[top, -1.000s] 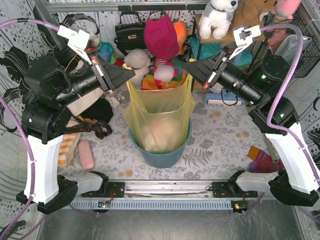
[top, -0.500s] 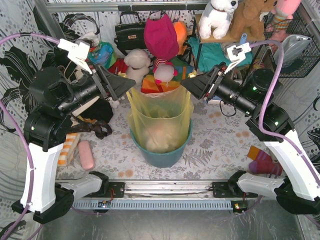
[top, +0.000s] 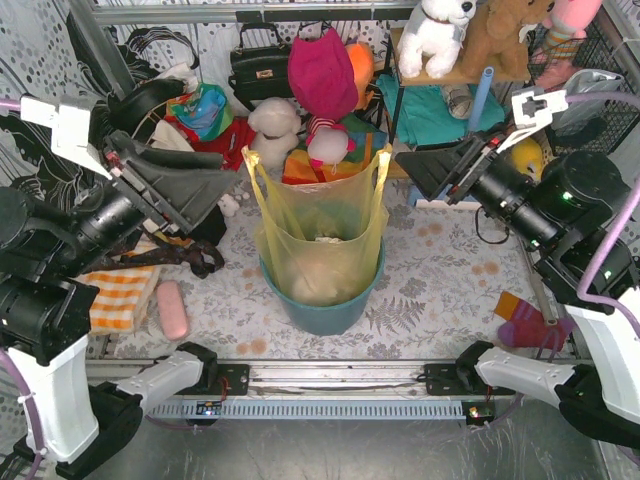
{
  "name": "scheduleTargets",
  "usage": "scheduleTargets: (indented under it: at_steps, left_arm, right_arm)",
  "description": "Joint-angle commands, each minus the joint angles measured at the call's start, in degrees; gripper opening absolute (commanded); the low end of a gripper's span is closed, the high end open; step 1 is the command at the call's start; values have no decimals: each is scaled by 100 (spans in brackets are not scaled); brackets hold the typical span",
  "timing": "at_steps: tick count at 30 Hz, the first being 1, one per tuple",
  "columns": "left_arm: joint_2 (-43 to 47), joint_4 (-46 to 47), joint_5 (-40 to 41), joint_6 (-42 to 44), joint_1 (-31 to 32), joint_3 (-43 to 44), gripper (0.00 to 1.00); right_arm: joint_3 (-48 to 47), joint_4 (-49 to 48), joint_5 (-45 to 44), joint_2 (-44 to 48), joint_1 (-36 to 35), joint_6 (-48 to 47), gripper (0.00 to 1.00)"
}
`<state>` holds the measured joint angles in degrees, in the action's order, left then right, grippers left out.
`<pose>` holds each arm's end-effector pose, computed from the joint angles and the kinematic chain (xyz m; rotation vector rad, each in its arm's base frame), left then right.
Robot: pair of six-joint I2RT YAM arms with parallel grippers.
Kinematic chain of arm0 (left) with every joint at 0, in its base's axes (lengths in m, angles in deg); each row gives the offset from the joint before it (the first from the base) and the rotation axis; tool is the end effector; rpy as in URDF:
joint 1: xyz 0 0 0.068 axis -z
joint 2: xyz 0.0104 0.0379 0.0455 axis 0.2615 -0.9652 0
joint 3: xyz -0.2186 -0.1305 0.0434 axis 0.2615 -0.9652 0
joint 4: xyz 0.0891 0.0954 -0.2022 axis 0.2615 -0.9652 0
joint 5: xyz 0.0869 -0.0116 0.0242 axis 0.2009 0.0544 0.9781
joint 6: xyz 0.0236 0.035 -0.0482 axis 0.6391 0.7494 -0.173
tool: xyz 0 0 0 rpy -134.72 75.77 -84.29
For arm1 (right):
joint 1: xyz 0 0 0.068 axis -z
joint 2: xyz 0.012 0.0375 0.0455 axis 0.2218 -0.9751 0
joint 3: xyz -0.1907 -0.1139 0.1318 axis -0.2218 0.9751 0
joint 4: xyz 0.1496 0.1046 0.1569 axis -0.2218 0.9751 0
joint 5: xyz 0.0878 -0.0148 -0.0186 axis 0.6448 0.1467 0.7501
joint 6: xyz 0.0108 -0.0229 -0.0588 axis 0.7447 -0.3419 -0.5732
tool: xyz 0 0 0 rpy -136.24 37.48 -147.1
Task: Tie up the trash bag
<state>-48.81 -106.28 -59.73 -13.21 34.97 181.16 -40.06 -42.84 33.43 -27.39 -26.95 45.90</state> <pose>0.0688 -0.0480 0.5736 0.2786 1.3996 -1.0266 0.1083 0.0941 0.5480 -0.2033 1.3850 1.0304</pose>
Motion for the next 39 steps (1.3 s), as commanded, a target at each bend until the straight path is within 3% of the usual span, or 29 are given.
scheduleTargets:
  at_steps: [1,7,11,17,27,31,39]
  left_arm:
    - [38,1339,-1692,-862,-23,-501,69]
    - [71,2074,-2559,-1362,-21,-1262,69]
    - [209,1920,-2023,-1152,-23,-1481,69]
    - [776,4048,-1716,-2421,97,-2962,68]
    - [705,4135,-1040,-2315,360,-2920,64]
    - [281,3530,-607,-1687,954,-2251,64]
    - [-803,2102,1272,102,3285,-792,63]
  right_arm:
    - [-179,167,-337,97,13,-208,57]
    - [-303,230,-423,5,13,-295,57]
    - [-471,279,-364,-133,13,-298,56]
    - [-659,340,-160,-391,13,-143,52]
    - [-630,156,315,-617,13,291,40]
    - [-508,87,341,-588,13,404,37]
    - [-325,-14,342,-468,13,529,24]
